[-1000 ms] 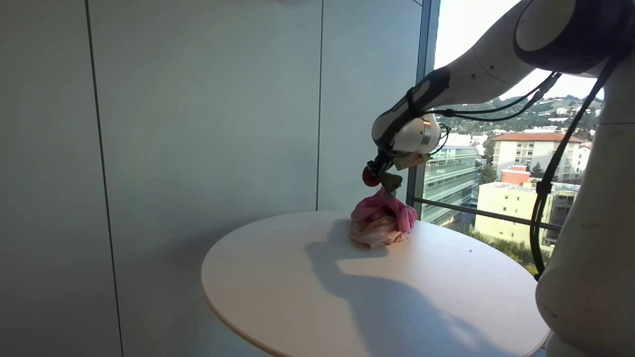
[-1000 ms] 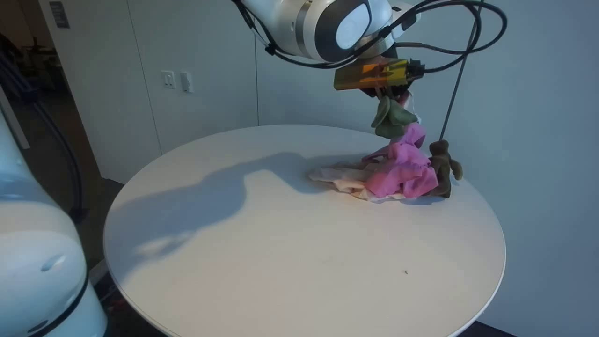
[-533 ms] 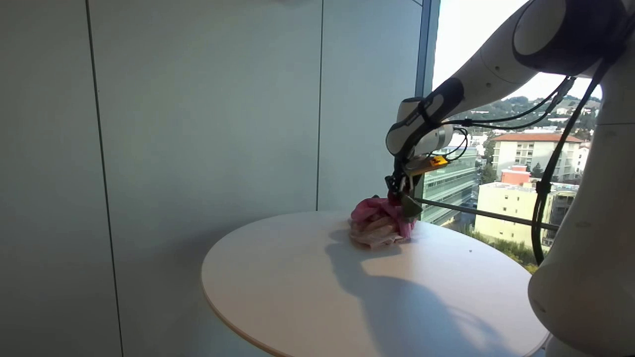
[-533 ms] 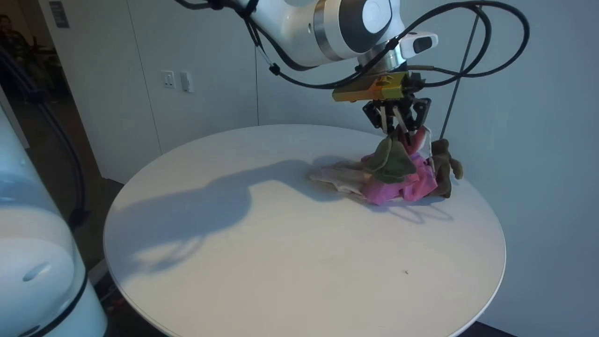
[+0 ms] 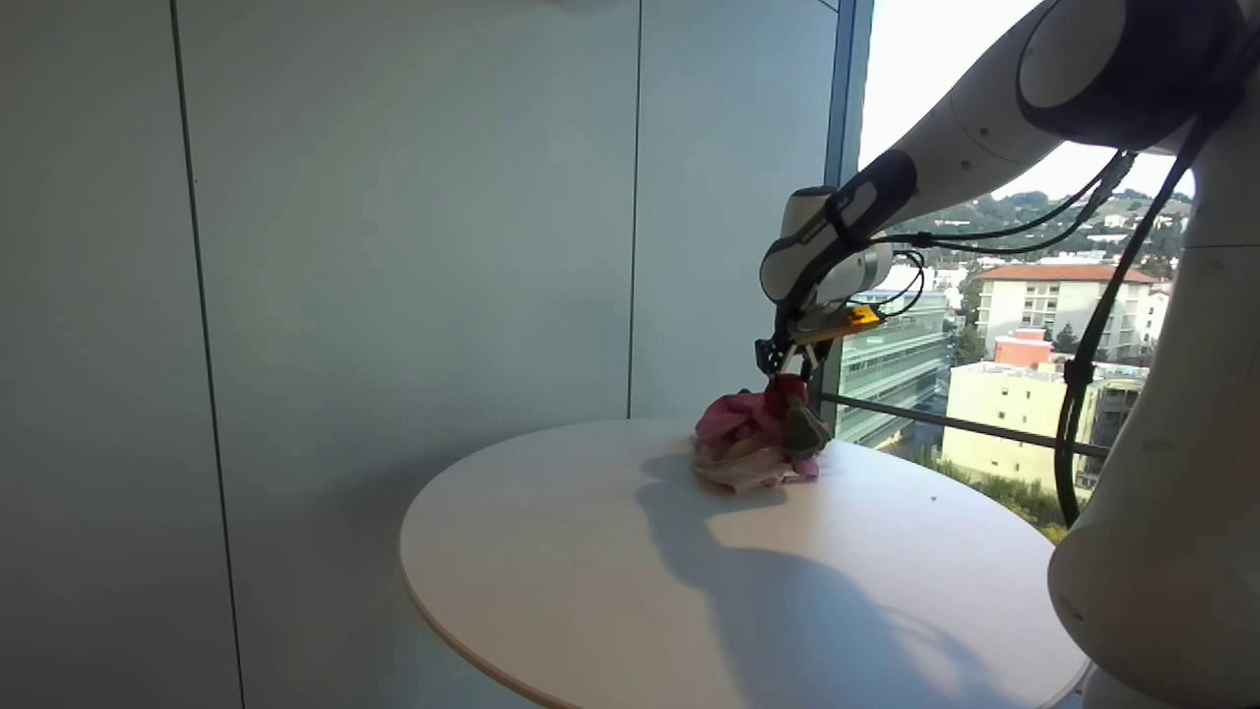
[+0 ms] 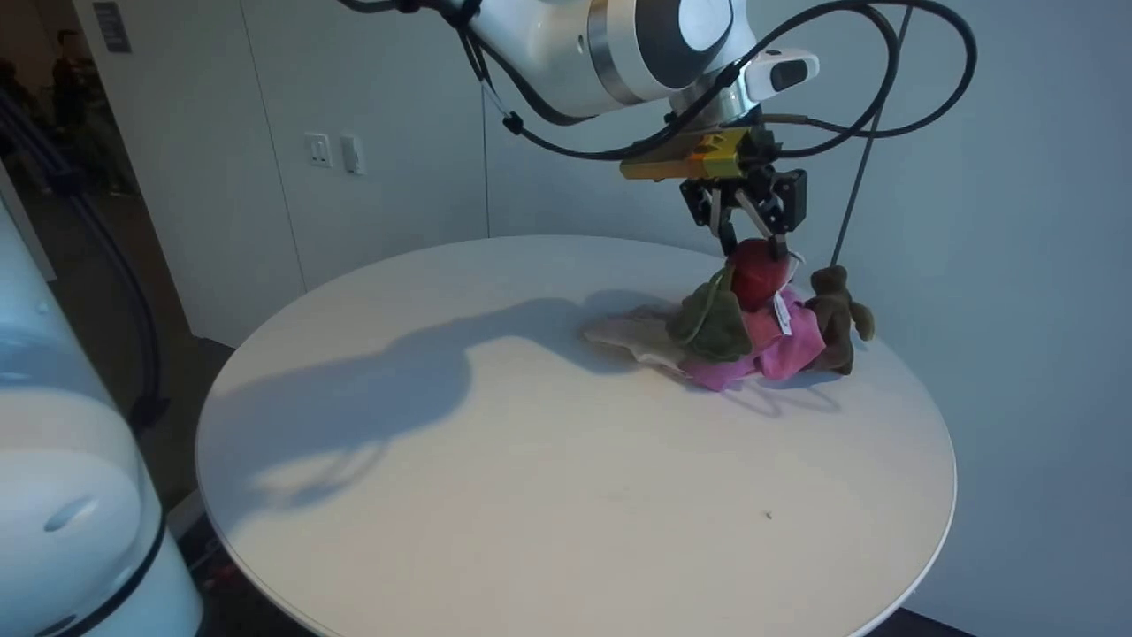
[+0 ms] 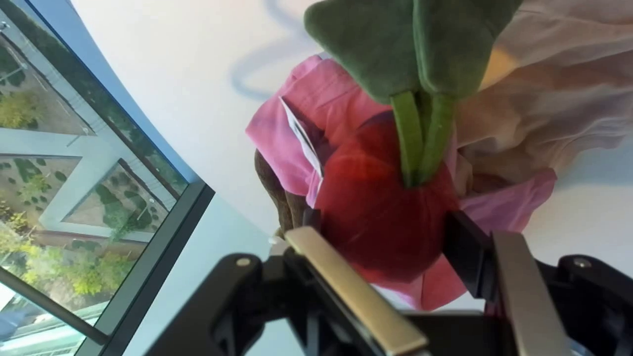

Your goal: Move the items on the left to the right side of the table.

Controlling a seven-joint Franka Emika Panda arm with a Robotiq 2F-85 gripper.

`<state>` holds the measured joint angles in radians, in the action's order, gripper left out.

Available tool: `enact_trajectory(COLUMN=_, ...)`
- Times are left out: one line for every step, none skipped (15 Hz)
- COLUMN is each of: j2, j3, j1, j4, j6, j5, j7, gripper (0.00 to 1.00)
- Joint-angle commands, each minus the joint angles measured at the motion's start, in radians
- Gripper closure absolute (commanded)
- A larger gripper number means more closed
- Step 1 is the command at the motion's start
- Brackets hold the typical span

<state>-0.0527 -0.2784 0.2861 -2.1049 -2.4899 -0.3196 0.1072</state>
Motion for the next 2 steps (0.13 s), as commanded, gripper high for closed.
enact_trajectory(j2=0.002, j3=0.002, j1=0.002, j4=0.004, j6=0.002, j5=0.004, j7=-0.004, gripper=0.33)
enact_trajectory(j2=0.002, j3=0.002, j1=0.002, j4=0.004, j6=0.002, j5=0.004, j7=-0.004, gripper=0.33)
